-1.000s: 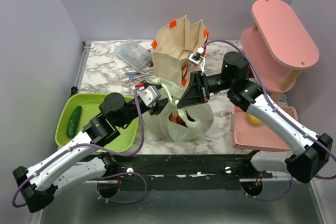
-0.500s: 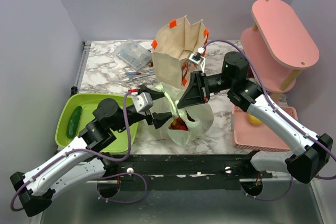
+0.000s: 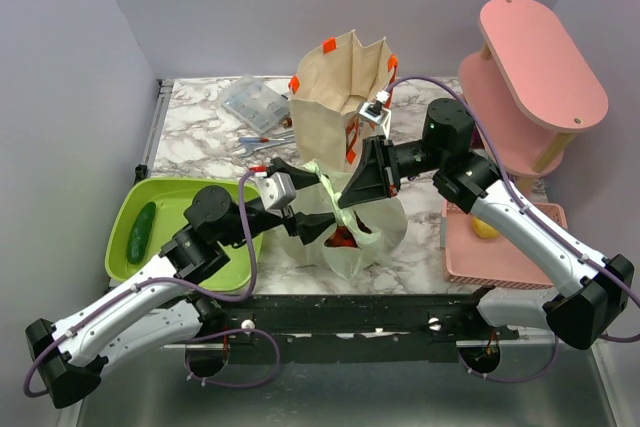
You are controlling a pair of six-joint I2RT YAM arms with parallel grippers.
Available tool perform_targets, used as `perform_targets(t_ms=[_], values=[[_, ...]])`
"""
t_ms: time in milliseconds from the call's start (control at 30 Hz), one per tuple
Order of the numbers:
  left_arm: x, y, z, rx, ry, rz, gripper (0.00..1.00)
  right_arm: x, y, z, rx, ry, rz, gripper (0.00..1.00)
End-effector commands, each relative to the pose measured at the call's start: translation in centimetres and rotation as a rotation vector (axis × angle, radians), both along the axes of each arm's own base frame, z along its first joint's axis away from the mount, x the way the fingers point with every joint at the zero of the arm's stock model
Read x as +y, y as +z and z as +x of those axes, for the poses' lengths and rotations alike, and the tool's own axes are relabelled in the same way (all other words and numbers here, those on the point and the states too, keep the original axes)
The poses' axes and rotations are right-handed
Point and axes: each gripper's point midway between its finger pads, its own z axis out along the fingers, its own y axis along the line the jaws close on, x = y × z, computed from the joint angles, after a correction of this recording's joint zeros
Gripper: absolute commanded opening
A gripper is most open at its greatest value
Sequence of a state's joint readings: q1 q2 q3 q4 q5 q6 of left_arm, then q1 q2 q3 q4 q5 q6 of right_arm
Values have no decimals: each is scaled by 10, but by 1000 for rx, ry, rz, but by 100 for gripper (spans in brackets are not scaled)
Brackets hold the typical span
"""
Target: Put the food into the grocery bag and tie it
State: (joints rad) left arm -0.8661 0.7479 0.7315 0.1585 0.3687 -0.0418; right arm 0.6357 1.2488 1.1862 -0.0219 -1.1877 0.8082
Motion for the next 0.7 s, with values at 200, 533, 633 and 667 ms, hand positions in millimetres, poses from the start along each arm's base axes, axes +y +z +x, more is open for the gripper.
perform_targets(t_ms=[200,533,633,667], values=[[-5,18,-3,-186,-31,-87,71,-4,6,-10,-12,52,39,1],[-16,23,1,-197,-58,-92,58,-3,4,-11,10,63,49,1],[-20,24,1,-197,-72,-92,46,-4,5,-11,8,65,53,1],[-21,24,0,-198,-78,-93,39,-4,6,-12,8,65,54,1]])
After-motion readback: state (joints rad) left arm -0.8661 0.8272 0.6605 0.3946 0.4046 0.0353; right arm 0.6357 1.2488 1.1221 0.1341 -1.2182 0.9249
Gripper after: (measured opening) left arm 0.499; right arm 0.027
